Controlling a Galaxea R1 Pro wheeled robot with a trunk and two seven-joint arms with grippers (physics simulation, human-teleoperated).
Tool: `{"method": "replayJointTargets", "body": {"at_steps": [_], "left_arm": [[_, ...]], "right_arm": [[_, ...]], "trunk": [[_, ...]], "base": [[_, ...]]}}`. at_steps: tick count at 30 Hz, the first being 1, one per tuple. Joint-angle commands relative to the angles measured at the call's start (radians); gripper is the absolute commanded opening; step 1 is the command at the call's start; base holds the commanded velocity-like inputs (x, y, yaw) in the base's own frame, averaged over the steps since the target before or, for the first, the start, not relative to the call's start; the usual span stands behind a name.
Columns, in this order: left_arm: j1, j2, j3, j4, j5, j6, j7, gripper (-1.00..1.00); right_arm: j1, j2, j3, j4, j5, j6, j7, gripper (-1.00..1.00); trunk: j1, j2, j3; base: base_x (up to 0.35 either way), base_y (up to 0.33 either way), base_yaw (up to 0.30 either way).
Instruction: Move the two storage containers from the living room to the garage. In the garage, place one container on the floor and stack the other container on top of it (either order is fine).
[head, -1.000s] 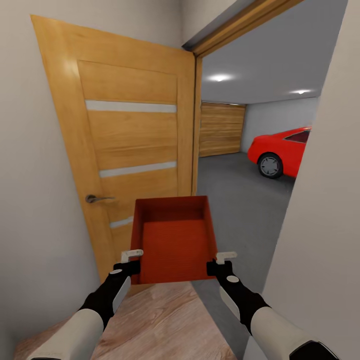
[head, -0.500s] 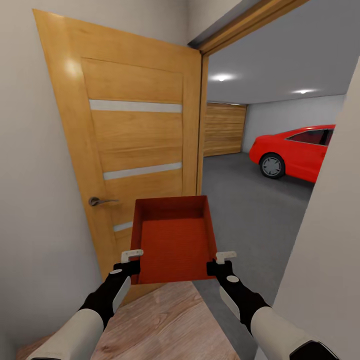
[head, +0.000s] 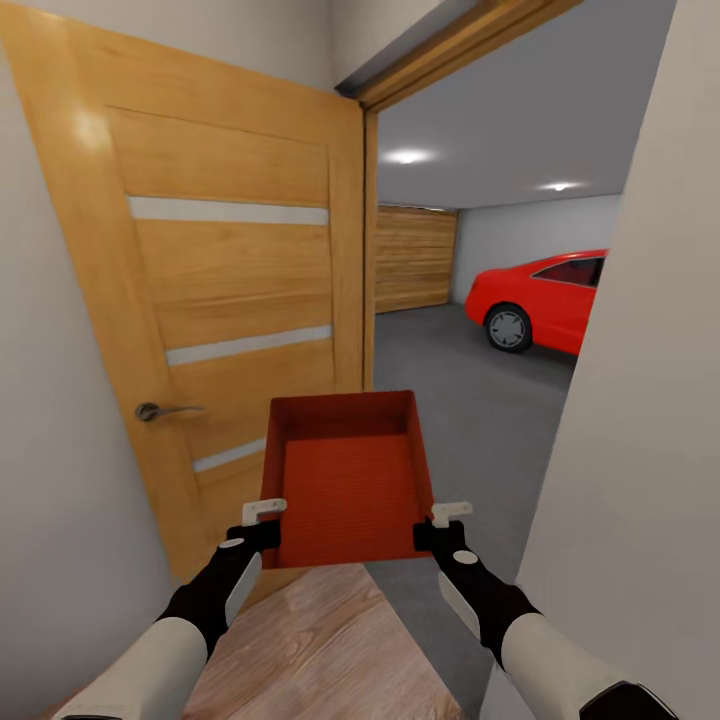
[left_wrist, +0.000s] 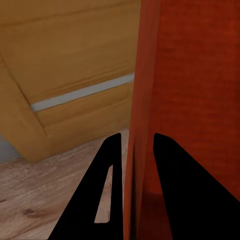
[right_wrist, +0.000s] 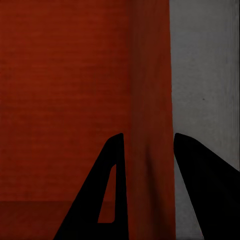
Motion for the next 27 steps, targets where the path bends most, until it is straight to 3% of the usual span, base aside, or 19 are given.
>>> {"method": "replayJointTargets", "body": {"at_steps": [1,9,27], "left_arm": [[0.000,0.001,0.007,-0.006,-0.004,0.005,0.009,-1.00],[0.000,0.001,0.007,-0.002,-0.004,0.005,0.009,-1.00],[0.000,0.001,0.007,-0.004,-0.004,0.005,0.009,-1.00]], "right_arm": [[-0.001,-0.049,-0.010,0.059,-0.016,-0.006,-0.027,-1.00],[-0.001,-0.050,-0.010,0.059,-0.016,-0.006,-0.027,-1.00],[-0.002,-0.050,-0.010,0.058,-0.016,-0.006,-0.027,-1.00]], "trunk": [[0.000,-0.001,0.000],[0.000,-0.001,0.000],[0.000,-0.001,0.000]], "base": [[0.000,0.000,-0.262],[0.000,0.052,-0.262],[0.000,0.182,-0.262]]}}
